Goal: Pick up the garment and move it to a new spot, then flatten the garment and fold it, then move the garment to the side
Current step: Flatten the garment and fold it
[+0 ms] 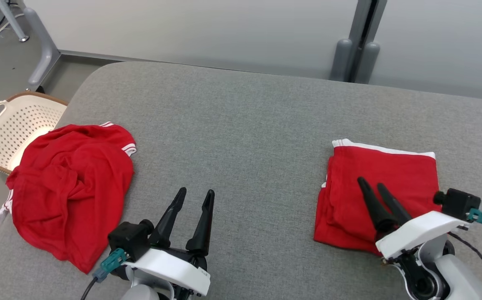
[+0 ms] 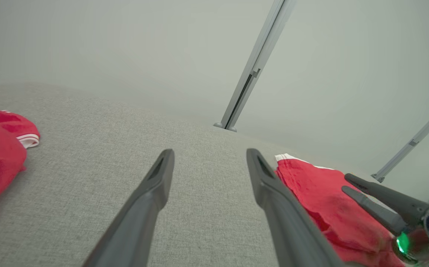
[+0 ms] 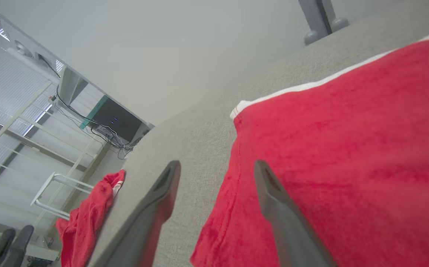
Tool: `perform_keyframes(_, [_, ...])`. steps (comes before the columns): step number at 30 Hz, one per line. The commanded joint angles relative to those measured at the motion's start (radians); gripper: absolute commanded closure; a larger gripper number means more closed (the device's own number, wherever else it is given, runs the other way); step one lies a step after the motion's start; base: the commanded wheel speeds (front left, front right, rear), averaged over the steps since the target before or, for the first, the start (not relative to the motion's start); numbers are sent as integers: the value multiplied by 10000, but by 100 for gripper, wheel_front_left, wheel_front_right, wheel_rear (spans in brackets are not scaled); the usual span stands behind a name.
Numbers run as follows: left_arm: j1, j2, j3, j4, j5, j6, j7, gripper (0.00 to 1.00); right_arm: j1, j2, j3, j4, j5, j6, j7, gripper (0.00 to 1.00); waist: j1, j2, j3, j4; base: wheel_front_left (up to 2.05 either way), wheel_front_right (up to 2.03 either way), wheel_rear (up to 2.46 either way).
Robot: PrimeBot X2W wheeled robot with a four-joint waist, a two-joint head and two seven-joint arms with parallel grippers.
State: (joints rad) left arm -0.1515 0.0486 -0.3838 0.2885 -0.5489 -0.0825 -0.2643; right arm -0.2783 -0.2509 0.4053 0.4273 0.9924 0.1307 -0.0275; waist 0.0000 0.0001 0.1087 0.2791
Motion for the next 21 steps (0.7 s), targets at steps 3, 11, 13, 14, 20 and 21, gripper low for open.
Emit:
perform_keyframes(3, [-92,40,148,-42,125,-11,1,0,-19,-265,-329,-505,302,1,-283,0,0,-1,-164,-337,0,0,0])
perform_keyframes(11, [-99,41,524,-522,154,2,1,0,317,-1221,-1148,-781,-2956,1,-1892,0,0,-1,-344,-1120,0,0,0])
perform_keyframes(13, [-92,44,634,-651,165,17,-1,0,527,-1164,-1573,-927,-3752,1,-2099,0,0,-1,-348,-1264,0,0,0])
perform_keyframes(14, [-91,41,699,-711,187,24,1,0,632,-1183,-1771,-1025,-4264,1,-2190,0,0,-1,-339,-1331,0,0,0])
perform_keyframes(20, [191,40,1005,-877,368,-11,1,0,1638,-280,-3231,-1667,-6489,1,-2380,0,0,-1,-352,-1652,0,0,0])
perform_keyframes(21, [238,41,1050,-873,429,-21,-1,0,1788,-83,-3407,-1843,-6728,1,-2386,0,0,-1,-356,-1699,0,0,0])
